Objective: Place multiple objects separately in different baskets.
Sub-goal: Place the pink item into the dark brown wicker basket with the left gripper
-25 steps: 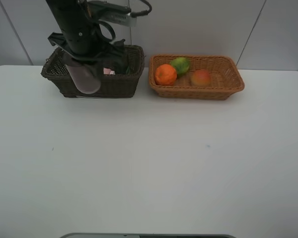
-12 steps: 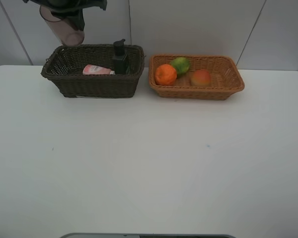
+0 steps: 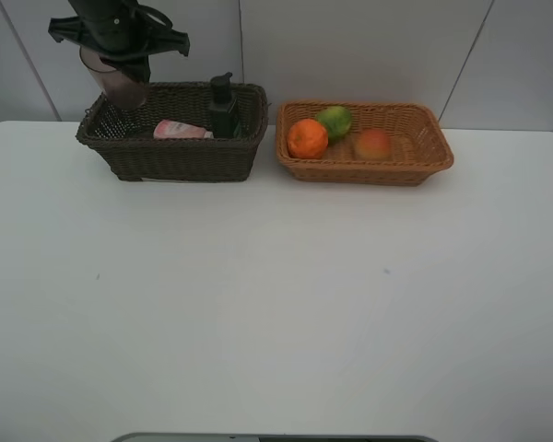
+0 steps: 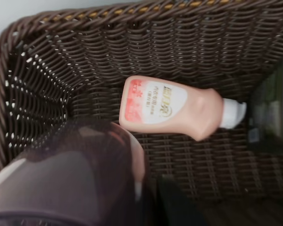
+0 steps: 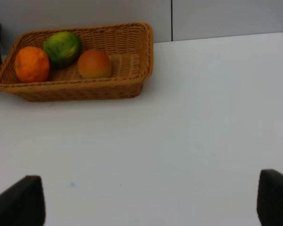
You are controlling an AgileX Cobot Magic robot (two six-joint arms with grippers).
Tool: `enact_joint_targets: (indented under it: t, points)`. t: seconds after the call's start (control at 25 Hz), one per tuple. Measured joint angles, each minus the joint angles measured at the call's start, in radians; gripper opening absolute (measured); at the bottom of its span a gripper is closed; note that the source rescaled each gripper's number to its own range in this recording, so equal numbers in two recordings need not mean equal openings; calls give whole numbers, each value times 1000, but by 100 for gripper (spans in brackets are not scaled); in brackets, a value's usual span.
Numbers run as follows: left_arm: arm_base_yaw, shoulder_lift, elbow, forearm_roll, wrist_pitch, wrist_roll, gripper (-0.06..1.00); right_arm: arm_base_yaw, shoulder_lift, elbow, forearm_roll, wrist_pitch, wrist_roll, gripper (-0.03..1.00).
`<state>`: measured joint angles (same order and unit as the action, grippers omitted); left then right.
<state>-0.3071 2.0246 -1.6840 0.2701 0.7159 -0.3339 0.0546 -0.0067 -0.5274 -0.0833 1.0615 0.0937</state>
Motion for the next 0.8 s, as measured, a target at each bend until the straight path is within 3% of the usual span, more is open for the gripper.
enact_joint_targets:
  t: [0.52, 0.6, 0.68, 0.76, 0.8]
  points:
    - [21, 131, 0, 5, -21, 45, 3, 0, 0, 0, 0, 0, 0, 100]
    - [21, 134, 0, 5, -24, 46, 18, 0, 0, 0, 0, 0, 0, 100]
    - [21, 134, 0, 5, -26, 47, 44, 0, 0, 0, 0, 0, 0, 100]
    - [21, 134, 0, 4, -26, 47, 77, 0, 0, 0, 0, 0, 0, 100]
    - [21, 134, 0, 1, -26, 47, 86, 0, 0, 0, 0, 0, 0, 100]
